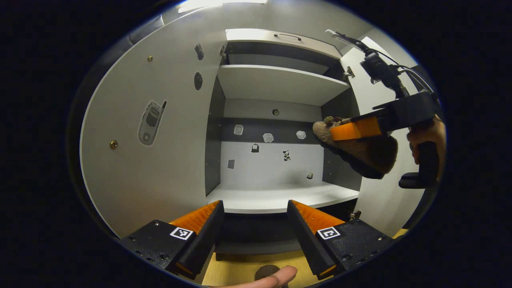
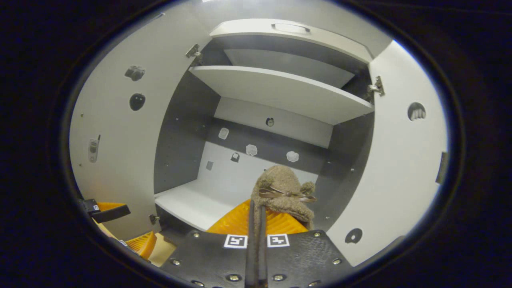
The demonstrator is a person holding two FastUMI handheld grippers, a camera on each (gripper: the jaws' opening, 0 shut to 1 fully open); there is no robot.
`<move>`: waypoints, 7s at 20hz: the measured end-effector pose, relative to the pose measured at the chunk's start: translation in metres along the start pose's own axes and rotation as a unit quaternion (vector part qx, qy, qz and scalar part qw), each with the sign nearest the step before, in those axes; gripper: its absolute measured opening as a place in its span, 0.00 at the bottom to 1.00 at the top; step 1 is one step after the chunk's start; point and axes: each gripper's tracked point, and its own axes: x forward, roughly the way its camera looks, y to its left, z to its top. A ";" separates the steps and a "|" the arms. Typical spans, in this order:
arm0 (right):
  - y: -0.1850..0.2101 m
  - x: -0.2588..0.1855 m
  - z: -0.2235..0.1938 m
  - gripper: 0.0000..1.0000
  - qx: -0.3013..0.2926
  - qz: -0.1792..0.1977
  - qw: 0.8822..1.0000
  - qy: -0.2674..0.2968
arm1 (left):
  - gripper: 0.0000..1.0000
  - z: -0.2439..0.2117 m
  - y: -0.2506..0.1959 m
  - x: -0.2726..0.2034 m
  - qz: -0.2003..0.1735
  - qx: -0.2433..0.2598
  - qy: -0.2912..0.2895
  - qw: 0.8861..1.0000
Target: Grab one shoe with the right hand and put it into the shoe cabinet, grab the other shoe with the left hand and put it into the shoe cabinet; then close the right door with the right hand and the left door with the left hand.
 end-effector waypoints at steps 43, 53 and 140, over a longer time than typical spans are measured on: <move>-0.027 -0.085 -0.051 0.98 0.059 -0.031 0.995 -0.079 | 0.96 -0.038 -0.024 0.013 0.022 0.021 0.048 0.998; -0.040 -0.189 -0.107 0.99 0.098 -0.088 0.981 -0.143 | 0.96 -0.139 -0.019 -0.027 0.033 0.006 0.133 0.991; -0.039 -0.261 -0.212 0.99 0.112 -0.016 0.991 -0.070 | 0.62 -0.032 0.024 0.239 0.075 -0.051 0.185 0.979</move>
